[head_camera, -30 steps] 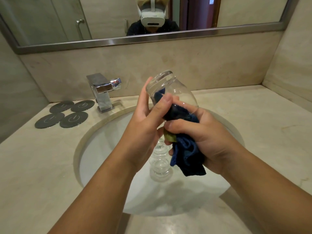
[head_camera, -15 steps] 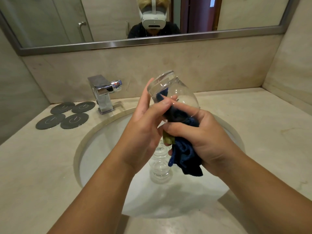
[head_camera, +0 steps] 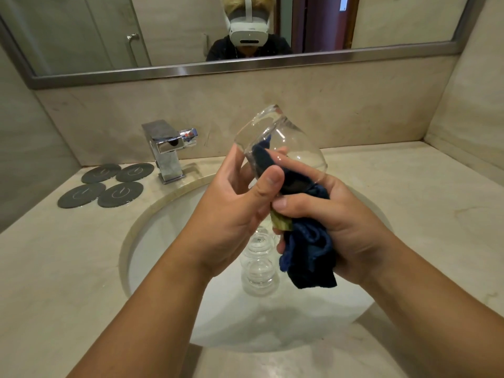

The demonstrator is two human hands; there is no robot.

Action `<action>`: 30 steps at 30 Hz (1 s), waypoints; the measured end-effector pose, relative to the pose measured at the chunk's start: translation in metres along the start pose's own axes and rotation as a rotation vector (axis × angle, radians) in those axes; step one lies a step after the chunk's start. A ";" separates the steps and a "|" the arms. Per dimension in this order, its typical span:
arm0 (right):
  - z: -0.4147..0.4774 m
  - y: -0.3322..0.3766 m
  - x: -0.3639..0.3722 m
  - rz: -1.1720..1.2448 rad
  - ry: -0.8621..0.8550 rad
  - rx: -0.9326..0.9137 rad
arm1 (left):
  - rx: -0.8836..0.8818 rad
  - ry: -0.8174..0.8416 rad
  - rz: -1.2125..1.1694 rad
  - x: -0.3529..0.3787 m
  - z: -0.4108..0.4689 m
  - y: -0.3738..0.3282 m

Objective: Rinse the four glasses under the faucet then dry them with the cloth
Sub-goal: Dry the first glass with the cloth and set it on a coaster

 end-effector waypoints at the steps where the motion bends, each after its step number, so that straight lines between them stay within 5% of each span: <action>1: 0.000 0.000 -0.001 0.008 0.003 0.003 | -0.009 0.016 0.000 0.001 0.000 0.001; 8: 0.002 0.001 -0.002 -0.356 -0.081 -0.169 | -0.077 -0.055 0.150 0.002 0.001 0.014; 19: -0.005 -0.007 0.007 0.089 0.099 0.107 | -0.010 0.056 0.035 0.004 -0.002 -0.001; 30: 0.001 -0.003 -0.003 -0.220 -0.079 -0.069 | -0.040 -0.044 0.209 -0.002 0.004 0.014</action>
Point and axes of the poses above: each hand's wrist, its own z-axis towards the middle knuckle, its own x-axis out of the palm, y = z × x, the point moved 10 cm from there along z, towards the middle knuckle, and after that the axes turned 6 degrees about -y, right-handed, at the moved point
